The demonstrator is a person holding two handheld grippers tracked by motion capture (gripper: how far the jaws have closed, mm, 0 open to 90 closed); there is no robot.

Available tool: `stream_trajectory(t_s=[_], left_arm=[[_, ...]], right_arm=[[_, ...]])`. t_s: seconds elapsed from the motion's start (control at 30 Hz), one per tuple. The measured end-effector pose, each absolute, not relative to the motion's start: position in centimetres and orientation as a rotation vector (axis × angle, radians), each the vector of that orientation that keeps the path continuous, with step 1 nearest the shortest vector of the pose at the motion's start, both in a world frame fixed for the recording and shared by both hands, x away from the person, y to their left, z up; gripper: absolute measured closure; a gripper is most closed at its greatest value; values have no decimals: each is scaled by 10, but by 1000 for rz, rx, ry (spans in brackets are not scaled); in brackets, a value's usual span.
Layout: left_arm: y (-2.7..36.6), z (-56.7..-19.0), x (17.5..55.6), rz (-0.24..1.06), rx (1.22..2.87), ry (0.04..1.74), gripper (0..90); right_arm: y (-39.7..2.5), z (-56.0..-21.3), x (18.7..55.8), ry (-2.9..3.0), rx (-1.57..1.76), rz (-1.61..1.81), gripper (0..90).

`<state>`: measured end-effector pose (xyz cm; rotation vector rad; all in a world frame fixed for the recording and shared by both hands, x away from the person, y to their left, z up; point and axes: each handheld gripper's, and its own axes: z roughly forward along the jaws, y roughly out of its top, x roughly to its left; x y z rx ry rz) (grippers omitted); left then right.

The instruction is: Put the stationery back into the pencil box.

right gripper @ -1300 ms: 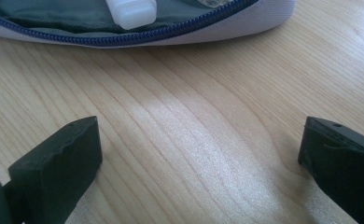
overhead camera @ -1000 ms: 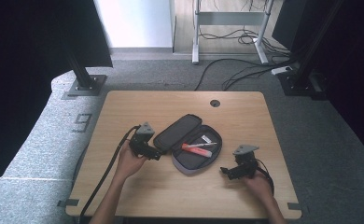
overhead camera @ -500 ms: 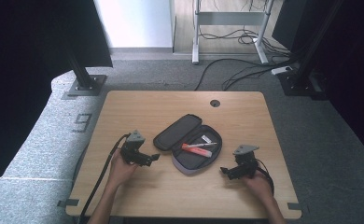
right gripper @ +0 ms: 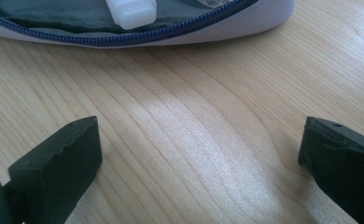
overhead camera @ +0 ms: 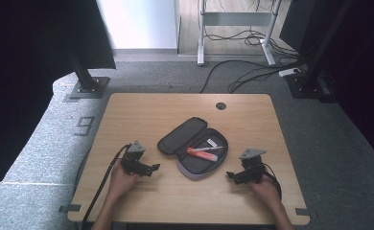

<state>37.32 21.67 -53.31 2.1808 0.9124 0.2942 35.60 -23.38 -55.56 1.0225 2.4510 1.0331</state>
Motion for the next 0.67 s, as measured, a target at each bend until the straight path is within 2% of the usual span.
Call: stream_trajectory(t_s=[0.3, 0.67], left_arm=[[216, -547, 375, 313, 2260, 937, 0], [214, -548, 373, 343, 2258, 957, 0]], right_arm=[[-234, -556, 356, 2451, 1022, 1033, 0], [-234, -556, 356, 2448, 1024, 1034, 0]])
